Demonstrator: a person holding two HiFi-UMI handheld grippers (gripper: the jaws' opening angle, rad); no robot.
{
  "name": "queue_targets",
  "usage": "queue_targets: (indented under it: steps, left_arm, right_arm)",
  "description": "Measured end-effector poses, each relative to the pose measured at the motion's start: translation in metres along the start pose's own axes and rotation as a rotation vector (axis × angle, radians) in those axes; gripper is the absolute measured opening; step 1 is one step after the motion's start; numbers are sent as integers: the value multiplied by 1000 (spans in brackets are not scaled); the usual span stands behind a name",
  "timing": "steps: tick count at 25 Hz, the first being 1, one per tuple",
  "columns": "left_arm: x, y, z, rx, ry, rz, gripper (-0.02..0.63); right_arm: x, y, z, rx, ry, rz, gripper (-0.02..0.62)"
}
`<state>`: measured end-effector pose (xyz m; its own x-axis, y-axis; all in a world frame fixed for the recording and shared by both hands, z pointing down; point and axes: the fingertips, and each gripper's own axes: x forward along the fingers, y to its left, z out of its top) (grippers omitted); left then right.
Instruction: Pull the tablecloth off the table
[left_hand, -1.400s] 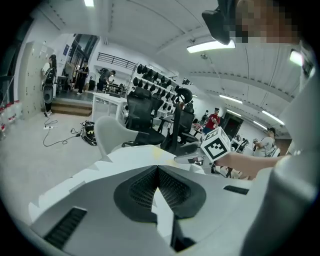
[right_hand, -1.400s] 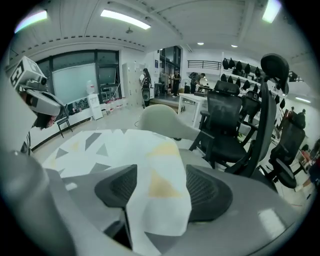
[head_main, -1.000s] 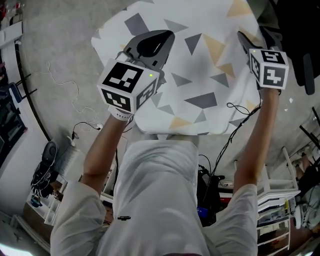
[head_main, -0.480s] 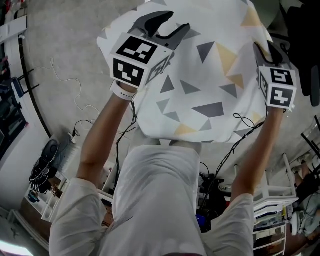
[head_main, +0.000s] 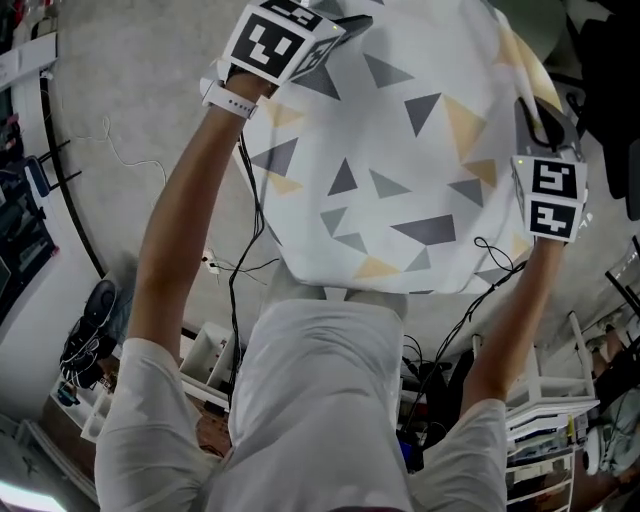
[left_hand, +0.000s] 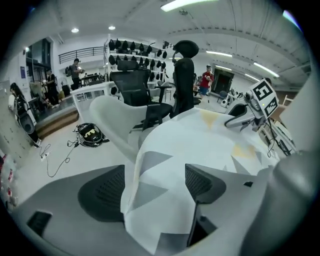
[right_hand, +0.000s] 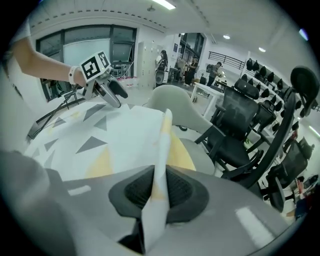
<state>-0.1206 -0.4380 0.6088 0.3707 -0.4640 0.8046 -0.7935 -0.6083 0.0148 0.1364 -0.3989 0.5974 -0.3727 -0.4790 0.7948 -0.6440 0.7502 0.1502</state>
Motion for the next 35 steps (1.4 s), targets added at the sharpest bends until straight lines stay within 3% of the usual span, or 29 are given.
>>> queue_targets:
  steps: [3, 6, 8, 12, 15, 20, 25, 30, 35]
  left_arm:
    - [13, -4, -2, 12, 11, -103, 373]
    - [18, -4, -6, -39, 7, -190, 393]
    - [19, -2, -7, -56, 1, -206, 436]
    - [16, -3, -8, -39, -14, -186, 432]
    - [13, -3, -8, -15, -26, -164, 355]
    - [8, -5, -7, 27, -43, -119, 287]
    - [-14, -7, 3, 70, -64, 8, 109]
    - [-56, -20, 3, 59, -108, 64, 54]
    - [-131, -51, -8, 22, -159, 83, 37]
  right_arm:
    - [-1, 0, 0, -8, 6, -13, 63]
    - [-2, 1, 1, -18, -4, -28, 60]
    - [-4, 1, 3, -28, -4, -45, 59]
    - [-7, 6, 6, -54, -8, -77, 51]
    - [-11, 9, 8, -53, -19, -84, 46]
    - [-22, 18, 18, -28, -51, -50, 38]
    - [-34, 27, 29, 29, -89, -33, 37]
    - [-57, 36, 36, 173, -163, 23, 29]
    - [-110, 62, 40, 236, -225, 29, 29]
